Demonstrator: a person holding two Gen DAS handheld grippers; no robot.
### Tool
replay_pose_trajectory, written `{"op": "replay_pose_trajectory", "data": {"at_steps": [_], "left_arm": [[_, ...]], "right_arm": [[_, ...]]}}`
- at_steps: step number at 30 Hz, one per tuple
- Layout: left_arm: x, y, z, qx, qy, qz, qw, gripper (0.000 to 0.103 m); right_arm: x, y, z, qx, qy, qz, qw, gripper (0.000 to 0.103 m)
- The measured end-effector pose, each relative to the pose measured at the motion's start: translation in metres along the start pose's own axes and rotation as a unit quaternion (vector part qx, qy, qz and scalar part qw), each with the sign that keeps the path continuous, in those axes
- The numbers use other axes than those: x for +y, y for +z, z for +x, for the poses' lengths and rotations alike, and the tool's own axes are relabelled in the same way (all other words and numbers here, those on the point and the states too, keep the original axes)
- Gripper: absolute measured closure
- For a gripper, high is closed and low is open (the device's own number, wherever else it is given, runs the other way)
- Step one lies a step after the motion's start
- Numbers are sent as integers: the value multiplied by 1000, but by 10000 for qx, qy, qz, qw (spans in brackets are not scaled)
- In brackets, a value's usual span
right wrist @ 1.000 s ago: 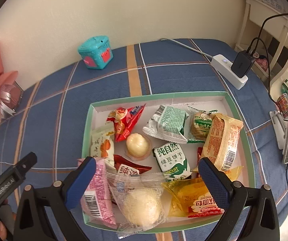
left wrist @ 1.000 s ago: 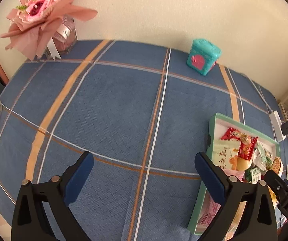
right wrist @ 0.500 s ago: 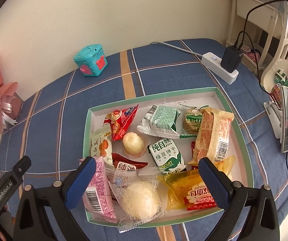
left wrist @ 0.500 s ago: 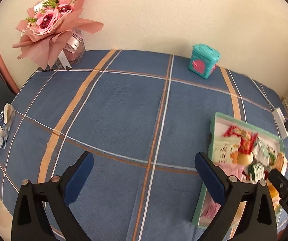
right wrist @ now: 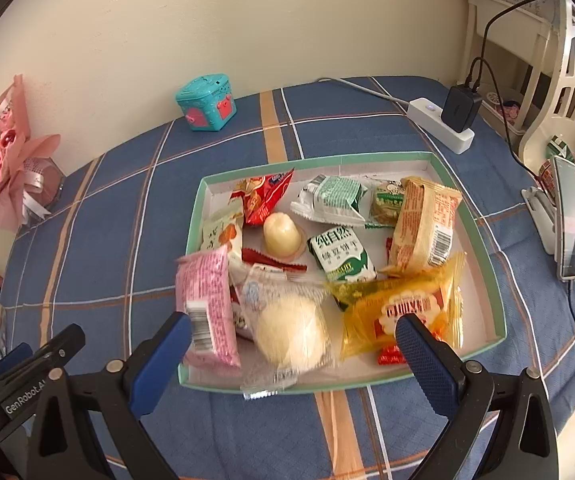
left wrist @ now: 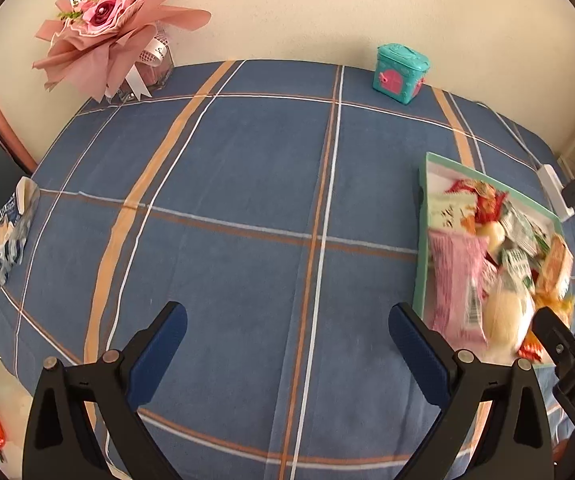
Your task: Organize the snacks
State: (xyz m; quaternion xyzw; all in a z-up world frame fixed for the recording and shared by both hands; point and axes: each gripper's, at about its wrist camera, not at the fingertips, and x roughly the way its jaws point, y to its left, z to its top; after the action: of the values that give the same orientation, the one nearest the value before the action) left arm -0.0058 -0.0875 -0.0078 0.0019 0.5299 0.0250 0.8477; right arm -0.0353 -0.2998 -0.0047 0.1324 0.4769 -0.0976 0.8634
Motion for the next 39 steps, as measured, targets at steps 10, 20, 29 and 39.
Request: {"op": "replay_pose_trajectory", "data": {"at_steps": [10, 20, 29, 39], "left_arm": [[7, -30, -19, -136, -133, 263, 9995, 2], [4, -37, -26, -235, -112, 468, 9986, 2], [5, -36, -23, -232, 84, 525, 9983, 2], [7, -35, -20, -195, 192, 446, 9986, 2]], "right_arm": [[-1, -28, -19, -156, 10, -119, 9998, 0], [3, -35, -22, -145, -72, -258, 9995, 0], [3, -36, -16, 5, -213, -312, 9993, 0], [0, -35, -15, 28, -299, -273, 9992, 0]]}}
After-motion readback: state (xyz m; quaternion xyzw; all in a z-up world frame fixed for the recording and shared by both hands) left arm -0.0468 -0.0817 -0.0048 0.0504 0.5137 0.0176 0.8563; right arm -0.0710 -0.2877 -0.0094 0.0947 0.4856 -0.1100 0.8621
